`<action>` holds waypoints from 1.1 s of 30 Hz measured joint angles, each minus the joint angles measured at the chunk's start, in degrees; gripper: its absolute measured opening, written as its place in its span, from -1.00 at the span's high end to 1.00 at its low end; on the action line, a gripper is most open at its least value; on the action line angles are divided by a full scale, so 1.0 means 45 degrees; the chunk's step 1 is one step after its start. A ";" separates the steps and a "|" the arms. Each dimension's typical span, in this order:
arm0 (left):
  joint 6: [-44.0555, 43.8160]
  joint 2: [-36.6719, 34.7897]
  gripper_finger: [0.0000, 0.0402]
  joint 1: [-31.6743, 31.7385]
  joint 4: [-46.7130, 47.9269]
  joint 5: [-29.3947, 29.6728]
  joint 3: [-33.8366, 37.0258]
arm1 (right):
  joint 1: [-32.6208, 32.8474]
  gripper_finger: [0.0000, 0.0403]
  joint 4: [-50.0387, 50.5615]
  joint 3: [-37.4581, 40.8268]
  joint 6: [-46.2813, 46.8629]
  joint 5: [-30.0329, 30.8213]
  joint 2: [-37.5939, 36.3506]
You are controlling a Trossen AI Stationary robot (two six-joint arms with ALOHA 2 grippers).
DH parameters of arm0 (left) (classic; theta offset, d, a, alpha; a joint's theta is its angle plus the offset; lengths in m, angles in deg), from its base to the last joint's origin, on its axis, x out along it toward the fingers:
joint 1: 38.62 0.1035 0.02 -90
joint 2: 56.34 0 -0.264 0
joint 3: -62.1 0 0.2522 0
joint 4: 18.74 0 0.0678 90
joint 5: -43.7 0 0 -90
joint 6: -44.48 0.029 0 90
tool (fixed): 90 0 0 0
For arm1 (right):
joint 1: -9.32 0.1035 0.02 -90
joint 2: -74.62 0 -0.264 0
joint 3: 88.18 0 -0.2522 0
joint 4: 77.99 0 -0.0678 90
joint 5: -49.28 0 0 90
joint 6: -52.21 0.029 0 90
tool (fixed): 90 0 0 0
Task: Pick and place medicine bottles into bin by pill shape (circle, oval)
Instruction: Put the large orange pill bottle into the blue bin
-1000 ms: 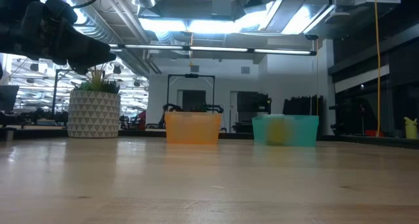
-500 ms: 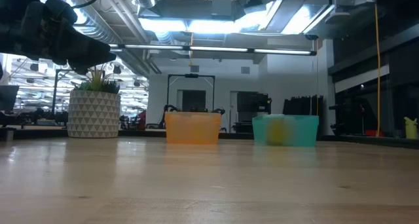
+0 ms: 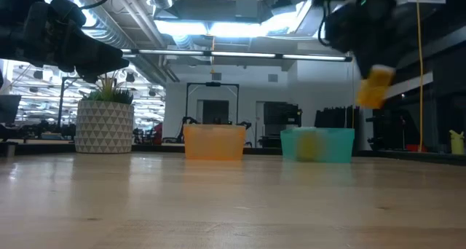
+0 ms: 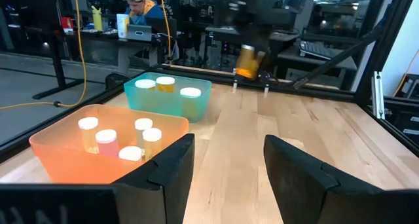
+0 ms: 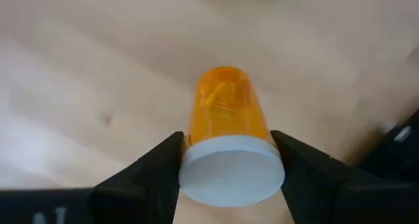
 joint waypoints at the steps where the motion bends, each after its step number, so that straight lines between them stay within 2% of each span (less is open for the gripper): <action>1: 0.0000 -0.0003 0.12 0.0000 0.0001 0.0001 0.0001 | -0.0764 -0.08 -0.0026 -0.0088 -0.0587 0.0044 0.0075; 5: 0.0000 -0.0003 0.12 0.0004 0.0004 -0.0004 -0.0002 | -0.3290 -0.08 -0.0870 -0.0639 -0.2516 0.0322 0.0616; 10: 0.0000 -0.0004 0.12 0.0000 0.0004 0.0000 0.0000 | -0.5114 -0.08 -0.0746 -0.1641 -0.3920 0.0049 0.2124; 20: 0.0000 -0.0002 0.12 0.0000 0.0004 -0.0002 -0.0002 | -0.5742 -0.08 0.0717 -0.3595 -0.5785 -0.0354 0.5330; 26: 0.0000 -0.0001 0.12 0.0000 0.0004 -0.0002 -0.0003 | -0.5812 -0.08 0.0573 -0.3589 -0.6307 -0.0604 0.6179; 33: 0.0002 -0.0004 0.12 0.0002 0.0004 -0.0004 -0.0002 | -0.5817 -0.08 0.0005 -0.3587 -0.6324 -0.0604 0.6346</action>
